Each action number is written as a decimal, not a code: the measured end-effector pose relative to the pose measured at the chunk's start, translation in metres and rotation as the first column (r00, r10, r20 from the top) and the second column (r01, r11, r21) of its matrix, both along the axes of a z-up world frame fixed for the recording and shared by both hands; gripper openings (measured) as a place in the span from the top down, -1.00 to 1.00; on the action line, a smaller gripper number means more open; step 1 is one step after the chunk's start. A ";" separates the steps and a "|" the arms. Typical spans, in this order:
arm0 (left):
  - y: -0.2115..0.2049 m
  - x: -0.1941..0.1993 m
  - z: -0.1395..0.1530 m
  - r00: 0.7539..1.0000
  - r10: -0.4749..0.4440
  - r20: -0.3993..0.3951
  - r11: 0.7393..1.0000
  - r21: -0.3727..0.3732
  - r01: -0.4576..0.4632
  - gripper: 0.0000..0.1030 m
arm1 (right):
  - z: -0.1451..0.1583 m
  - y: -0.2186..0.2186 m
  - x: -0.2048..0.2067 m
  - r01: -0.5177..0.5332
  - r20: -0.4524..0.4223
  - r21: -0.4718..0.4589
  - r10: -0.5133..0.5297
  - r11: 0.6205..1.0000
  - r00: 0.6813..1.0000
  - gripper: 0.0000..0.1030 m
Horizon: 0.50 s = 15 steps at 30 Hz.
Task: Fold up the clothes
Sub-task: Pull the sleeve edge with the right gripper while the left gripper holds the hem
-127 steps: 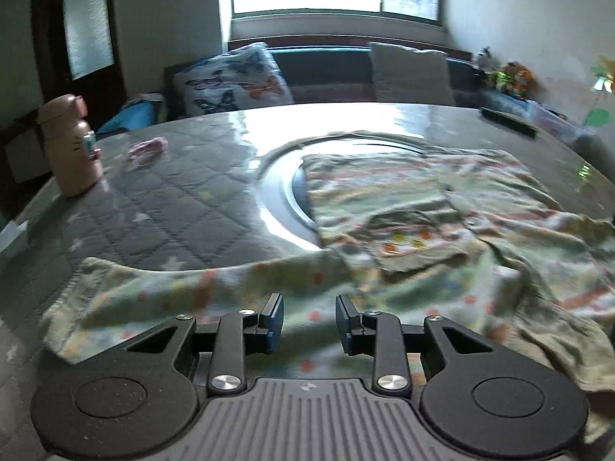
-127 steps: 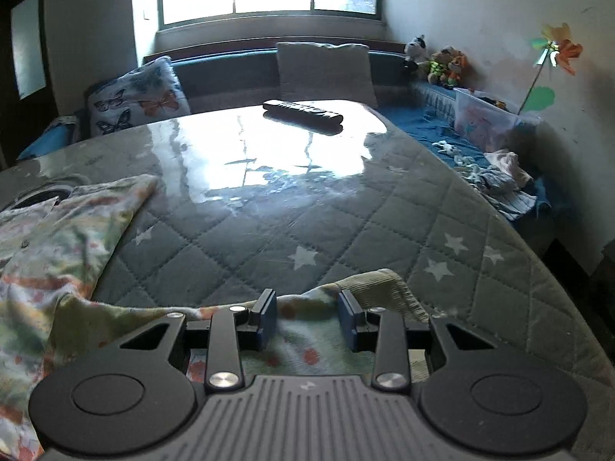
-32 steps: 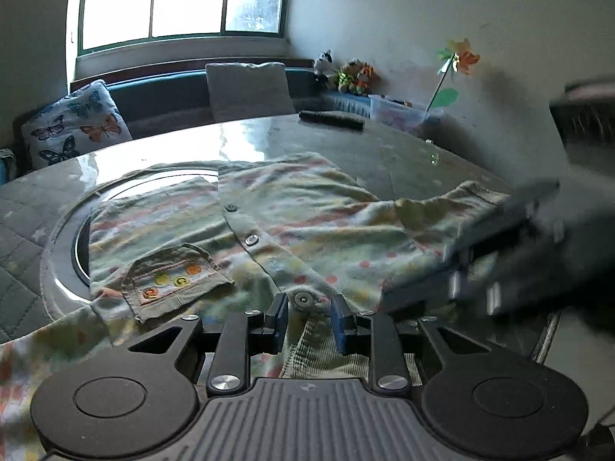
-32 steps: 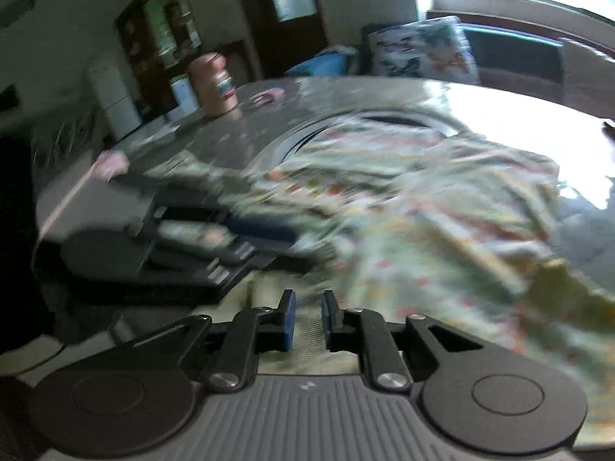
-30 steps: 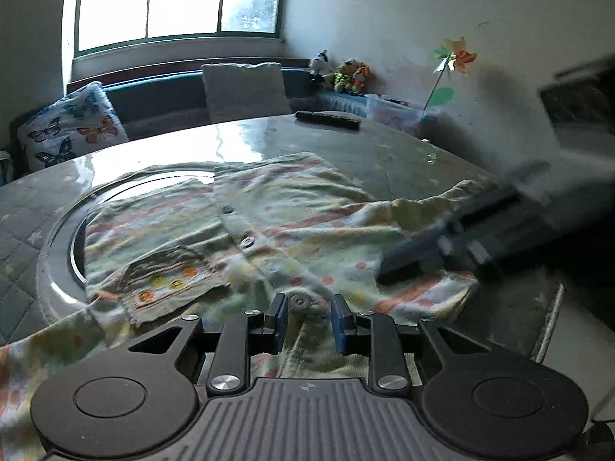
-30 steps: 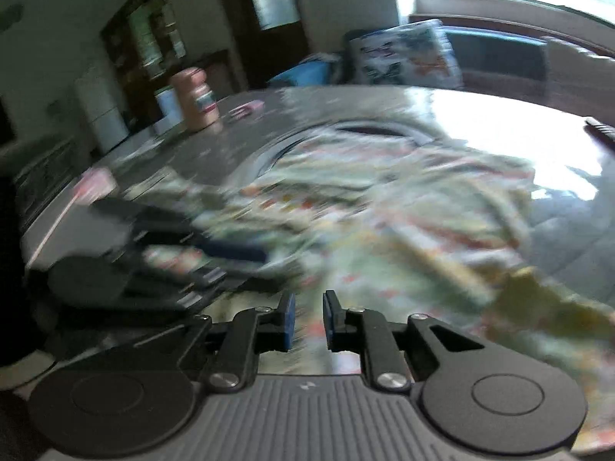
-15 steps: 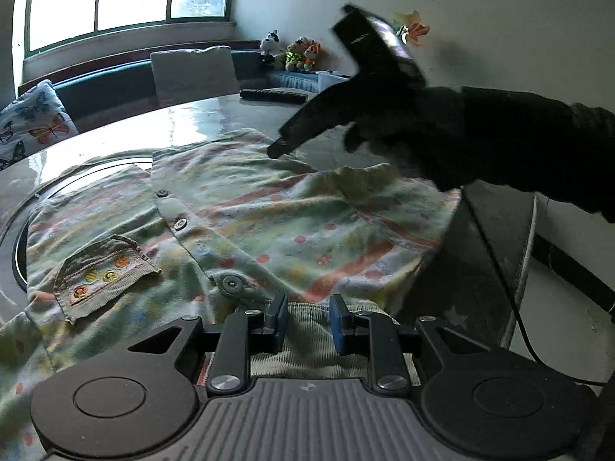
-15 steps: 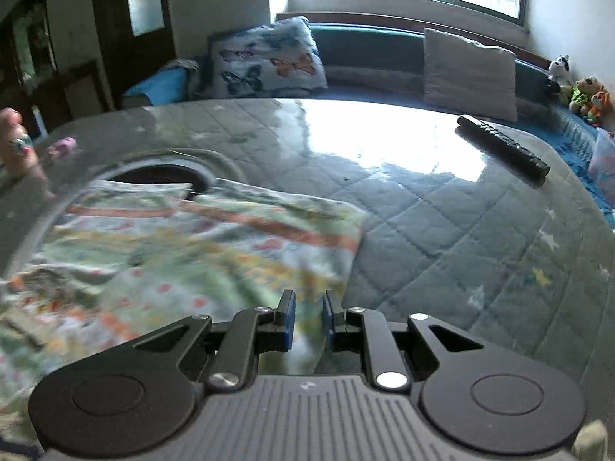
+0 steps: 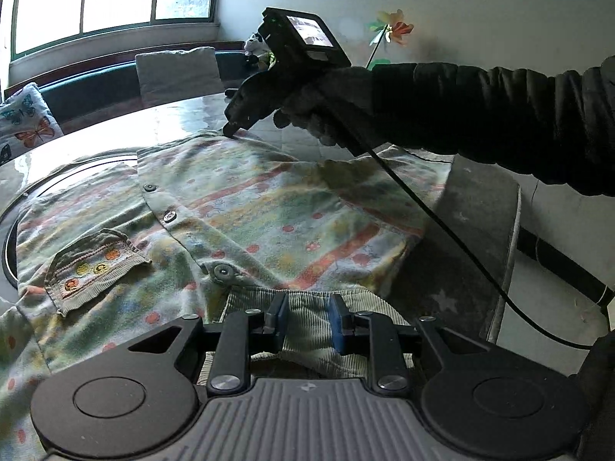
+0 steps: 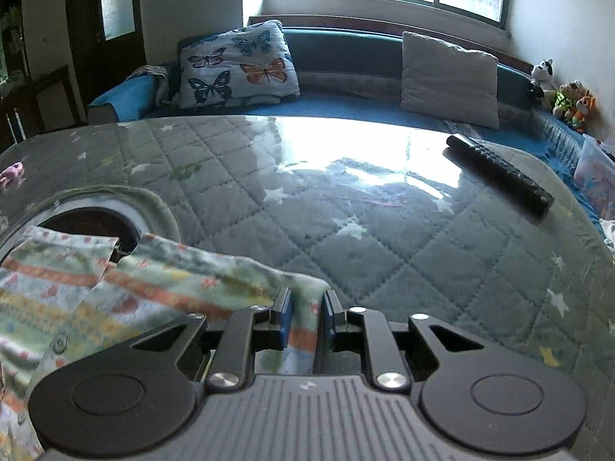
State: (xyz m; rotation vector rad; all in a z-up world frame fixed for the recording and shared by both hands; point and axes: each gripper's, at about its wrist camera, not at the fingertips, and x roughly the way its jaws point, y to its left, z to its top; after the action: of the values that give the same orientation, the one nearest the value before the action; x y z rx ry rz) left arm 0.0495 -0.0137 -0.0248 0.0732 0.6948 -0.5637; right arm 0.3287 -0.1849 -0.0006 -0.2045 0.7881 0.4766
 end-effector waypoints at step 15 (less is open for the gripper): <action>0.007 0.001 0.012 0.995 0.093 0.038 0.996 0.005 -0.093 0.50 | 0.018 0.011 -0.091 -0.219 -0.017 -0.008 0.219 0.976 0.976 0.68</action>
State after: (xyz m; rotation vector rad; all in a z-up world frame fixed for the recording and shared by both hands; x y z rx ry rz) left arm 0.0506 -0.0070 -0.0128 0.0575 0.6604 -0.4692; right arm 0.2373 -0.1738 0.0170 -0.2992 0.7873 0.6831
